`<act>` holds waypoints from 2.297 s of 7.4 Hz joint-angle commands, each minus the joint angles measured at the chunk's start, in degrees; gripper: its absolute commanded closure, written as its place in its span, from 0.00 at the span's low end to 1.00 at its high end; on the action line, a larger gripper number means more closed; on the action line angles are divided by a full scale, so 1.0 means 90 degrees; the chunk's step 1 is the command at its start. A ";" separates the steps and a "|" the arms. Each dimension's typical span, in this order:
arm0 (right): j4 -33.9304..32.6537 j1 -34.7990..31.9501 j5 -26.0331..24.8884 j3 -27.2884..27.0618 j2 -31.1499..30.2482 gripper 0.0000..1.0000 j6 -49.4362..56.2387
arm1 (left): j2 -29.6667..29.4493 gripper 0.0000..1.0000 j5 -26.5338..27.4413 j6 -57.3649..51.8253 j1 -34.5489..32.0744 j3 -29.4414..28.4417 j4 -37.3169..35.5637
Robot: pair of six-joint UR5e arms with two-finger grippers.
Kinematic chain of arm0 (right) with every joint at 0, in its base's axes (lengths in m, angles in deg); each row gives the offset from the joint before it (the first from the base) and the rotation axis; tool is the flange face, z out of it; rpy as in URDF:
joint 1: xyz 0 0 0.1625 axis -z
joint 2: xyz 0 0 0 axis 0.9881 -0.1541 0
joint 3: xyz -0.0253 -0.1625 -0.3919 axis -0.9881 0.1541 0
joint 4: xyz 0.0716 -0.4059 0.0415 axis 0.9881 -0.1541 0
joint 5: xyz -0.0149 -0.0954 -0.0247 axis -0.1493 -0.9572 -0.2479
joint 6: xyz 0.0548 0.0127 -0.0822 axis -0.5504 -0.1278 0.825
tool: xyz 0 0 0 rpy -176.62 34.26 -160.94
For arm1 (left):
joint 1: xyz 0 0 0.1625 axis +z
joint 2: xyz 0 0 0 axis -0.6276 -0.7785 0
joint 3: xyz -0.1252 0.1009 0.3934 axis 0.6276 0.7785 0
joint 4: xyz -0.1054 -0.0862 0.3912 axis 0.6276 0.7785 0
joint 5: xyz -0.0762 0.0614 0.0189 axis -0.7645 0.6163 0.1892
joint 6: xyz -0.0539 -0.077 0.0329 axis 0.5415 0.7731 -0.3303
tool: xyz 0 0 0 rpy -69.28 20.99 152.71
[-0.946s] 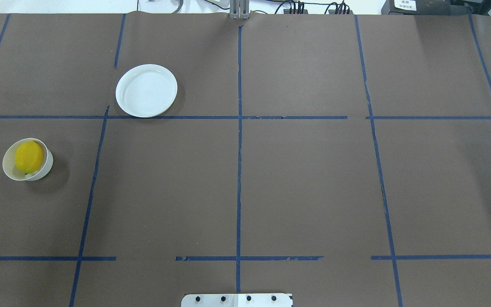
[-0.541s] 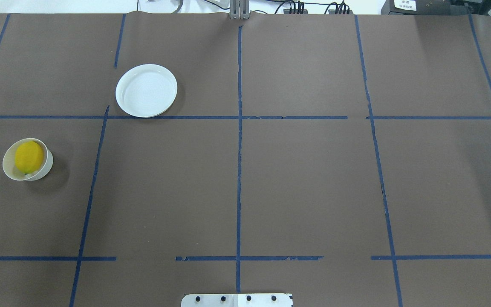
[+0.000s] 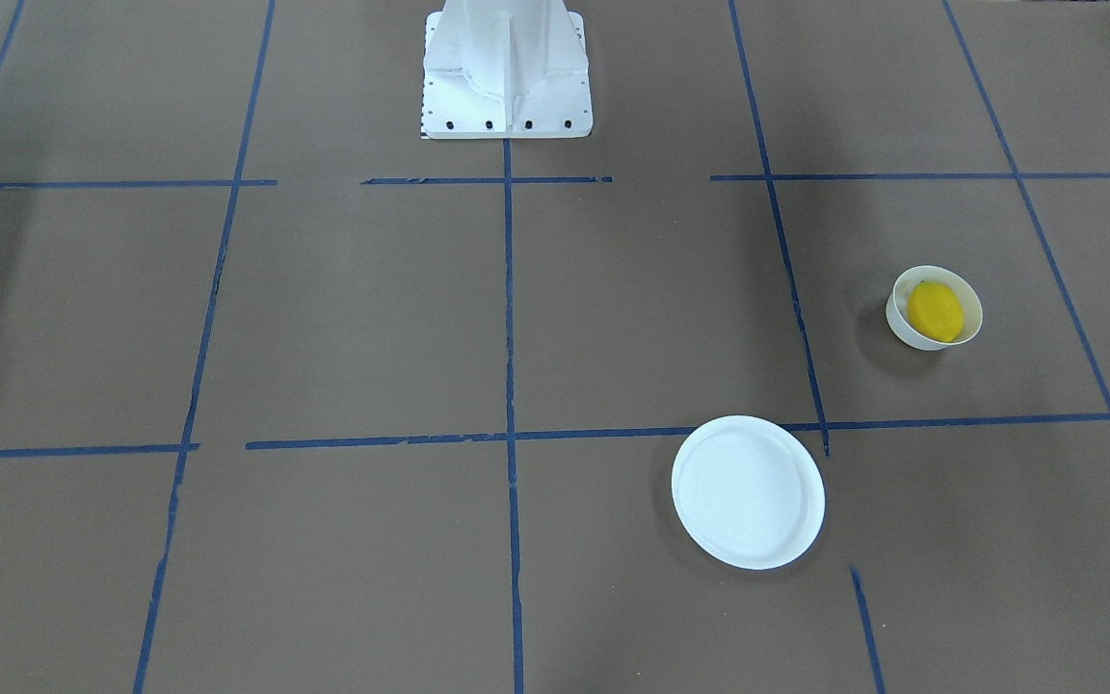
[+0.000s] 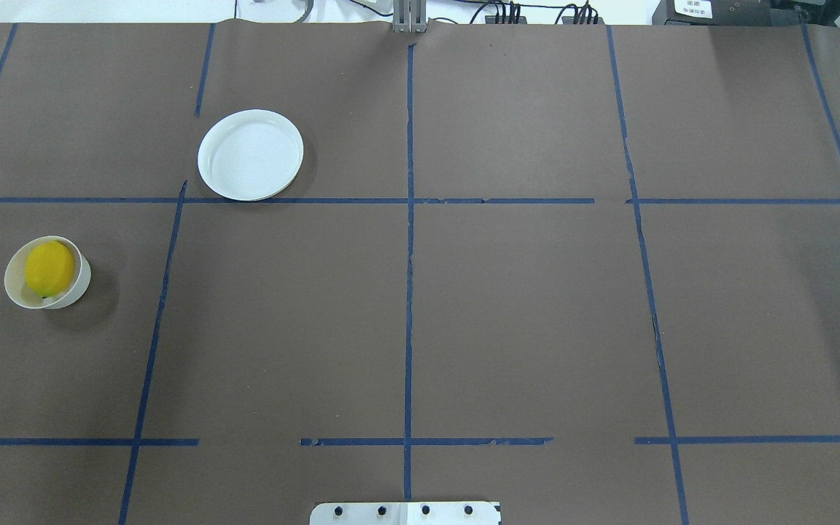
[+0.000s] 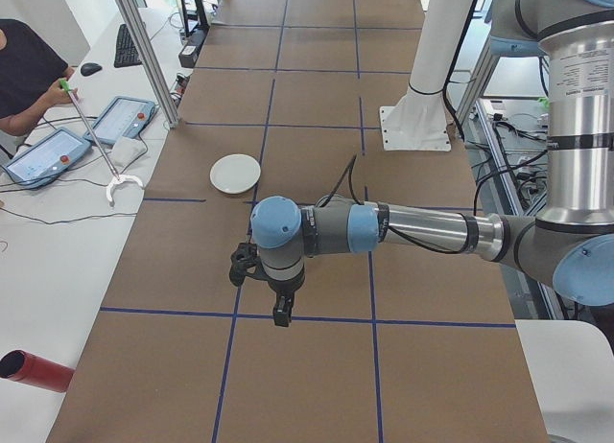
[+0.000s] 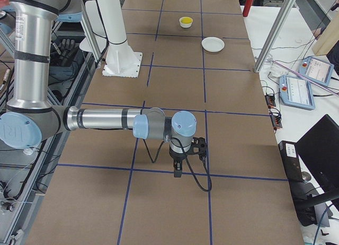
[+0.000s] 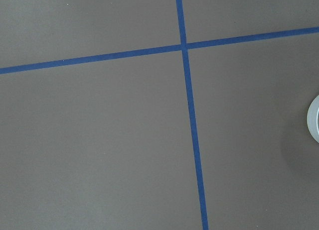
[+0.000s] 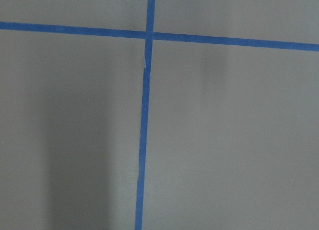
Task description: Move lemon from plate to bowl
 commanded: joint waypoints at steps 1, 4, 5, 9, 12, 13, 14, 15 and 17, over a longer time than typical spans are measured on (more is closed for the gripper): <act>0.0000 0.0000 0.0000 0.0000 0.0000 0.00 0.0000 | 0.0015 0.00 -0.0013 0.0003 0.0003 -0.0035 0.0012; 0.0000 0.0000 0.0000 0.0000 0.0000 0.00 0.0000 | -0.0004 0.00 -0.0023 0.0003 0.0003 -0.0025 0.0012; 0.0000 0.0000 0.0000 0.0000 0.0000 0.00 0.0000 | -0.0023 0.00 -0.0023 0.0022 0.0003 -0.0025 0.0021; 0.0000 0.0000 0.0000 0.0000 0.0000 0.00 0.0000 | -0.0014 0.00 -0.0033 0.0071 0.0003 -0.0054 -0.0017; 0.0000 0.0000 0.0000 0.0000 0.0000 0.00 0.0000 | 0.0015 0.00 -0.0198 0.0400 0.0003 -0.0093 -0.0047; 0.0000 0.0000 0.0000 0.0000 0.0000 0.00 0.0000 | 0.0044 0.00 -0.0179 0.0500 0.0003 -0.0074 -0.0018; 0.0000 0.0000 0.0000 0.0000 0.0000 0.00 0.0000 | 0.0054 0.00 -0.0160 0.0491 0.0003 -0.0074 0.0002; 0.0000 0.0000 0.0000 0.0000 0.0000 0.00 0.0000 | 0.0055 0.00 -0.0160 0.0481 0.0003 -0.0074 0.0012; 0.0000 0.0000 0.0000 0.0000 0.0000 0.00 0.0000 | 0.0045 0.00 -0.0150 0.0481 0.0003 -0.0074 0.0022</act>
